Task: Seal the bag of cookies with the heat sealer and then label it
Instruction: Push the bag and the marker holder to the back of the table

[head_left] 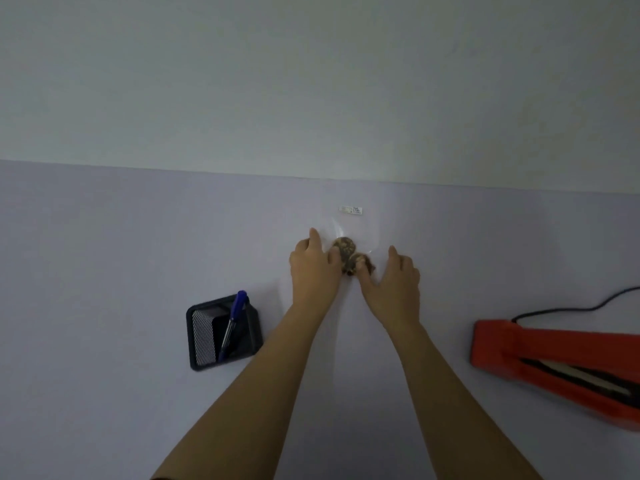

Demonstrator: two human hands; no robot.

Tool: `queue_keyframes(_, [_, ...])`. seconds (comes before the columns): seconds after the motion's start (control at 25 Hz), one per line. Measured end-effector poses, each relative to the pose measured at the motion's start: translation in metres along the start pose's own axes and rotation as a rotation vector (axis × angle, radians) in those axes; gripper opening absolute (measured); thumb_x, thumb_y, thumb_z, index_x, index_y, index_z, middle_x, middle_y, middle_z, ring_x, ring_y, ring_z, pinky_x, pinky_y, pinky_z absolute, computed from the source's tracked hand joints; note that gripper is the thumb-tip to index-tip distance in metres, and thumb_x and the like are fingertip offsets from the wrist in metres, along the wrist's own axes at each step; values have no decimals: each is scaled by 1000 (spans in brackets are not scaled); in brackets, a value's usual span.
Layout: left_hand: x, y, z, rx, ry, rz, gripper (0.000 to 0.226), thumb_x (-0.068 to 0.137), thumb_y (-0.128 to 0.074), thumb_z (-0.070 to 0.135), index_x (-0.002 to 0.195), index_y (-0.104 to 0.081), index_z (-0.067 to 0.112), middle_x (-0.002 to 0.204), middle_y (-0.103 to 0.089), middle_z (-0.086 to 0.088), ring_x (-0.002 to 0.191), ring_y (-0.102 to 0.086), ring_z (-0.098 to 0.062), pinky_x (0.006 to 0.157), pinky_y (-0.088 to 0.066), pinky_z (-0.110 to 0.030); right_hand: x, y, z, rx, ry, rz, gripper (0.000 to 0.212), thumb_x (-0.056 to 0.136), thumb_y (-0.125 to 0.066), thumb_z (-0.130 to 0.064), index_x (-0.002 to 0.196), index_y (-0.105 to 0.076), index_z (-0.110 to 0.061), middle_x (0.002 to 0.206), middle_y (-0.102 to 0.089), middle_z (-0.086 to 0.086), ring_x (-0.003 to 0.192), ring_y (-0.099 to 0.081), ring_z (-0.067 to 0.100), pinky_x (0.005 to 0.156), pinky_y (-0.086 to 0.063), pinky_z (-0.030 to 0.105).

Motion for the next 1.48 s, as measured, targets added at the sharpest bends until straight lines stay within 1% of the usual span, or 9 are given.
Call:
queue_keyframes(0.16, [-63, 47, 20, -39, -190, 201, 52, 95, -49, 17, 142, -32, 3, 137, -47, -18, 125, -42, -28, 99, -34, -27, -54, -14, -5, -44, 101, 137, 55, 90, -54, -34, 135, -40, -7, 130, -49, 15, 119, -45, 30, 97, -40, 40])
queue_keyframes(0.28, [-108, 87, 1, -37, -241, 409, 47, 91, -55, 13, 136, -45, 5, 139, -45, -16, 126, -43, -28, 99, -34, -27, -90, -46, -11, -105, 218, 67, 54, 92, -49, -33, 138, -39, -7, 143, -43, 13, 133, -38, 30, 108, -32, 42])
queue_keyframes(0.4, [-117, 94, -51, 161, -15, 352, 64, 85, -63, 32, 141, -36, 18, 152, -19, -16, 136, -24, -36, 105, -34, -49, -105, -75, -6, -215, 253, -31, 64, 93, -27, -44, 146, -22, -8, 156, -19, 8, 145, -16, 24, 115, -16, 44])
queue_keyframes(0.52, [-111, 88, -87, 249, 193, 207, 92, 76, -65, 52, 147, -10, 32, 157, 5, -11, 140, -7, -41, 106, -26, -59, -106, -79, -3, -279, 249, -1, 65, 91, -26, -43, 145, -27, -7, 154, -25, 10, 142, -24, 25, 112, -20, 46])
queue_keyframes(0.72, [-86, 98, -80, 141, 160, 264, 83, 76, -68, 30, 144, -20, 24, 152, -11, -15, 128, -26, -43, 97, -37, -51, -107, -79, -3, -301, 268, 6, 66, 89, -29, -41, 146, -24, -7, 155, -23, 10, 143, -21, 24, 113, -16, 44])
queue_keyframes(0.88, [-23, 102, -35, 65, -4, 247, 75, 74, -68, 31, 138, -31, 19, 146, -20, -16, 124, -31, -41, 100, -38, -49, -106, -81, -2, -308, 280, -3, 67, 90, -29, -41, 148, -16, -9, 157, -16, 8, 145, -12, 23, 114, -10, 43])
queue_keyframes(1.08, [75, 91, 22, 166, -120, 201, 73, 73, -67, 32, 136, -33, 16, 147, -20, -16, 127, -31, -40, 97, -36, -41, -106, -79, -3, -306, 271, 22, 68, 88, -32, -42, 146, -23, -8, 155, -22, 8, 143, -17, 22, 113, -17, 44])
queue_keyframes(1.4, [131, 71, 28, 239, -194, 249, 70, 71, -71, 31, 127, -37, 7, 139, -27, -16, 114, -38, -38, 80, -40, -34, -104, -81, -2, -331, 269, 43, 69, 86, -37, -43, 146, -26, -9, 154, -25, 7, 143, -21, 22, 112, -17, 43])
queue_keyframes(1.48, [134, 69, 30, 238, -184, 262, 72, 71, -71, 31, 128, -34, 7, 139, -25, -17, 112, -38, -38, 82, -42, -37, -104, -80, -1, -332, 270, 53, 70, 86, -37, -43, 146, -25, -10, 155, -24, 7, 143, -20, 21, 113, -16, 42])
Point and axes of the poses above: each hand's wrist, its own x-axis towards the middle knuckle, its own y-axis out of the back of the hand, z = x × y, the point moved 6 cm from there along x, towards the middle knuckle
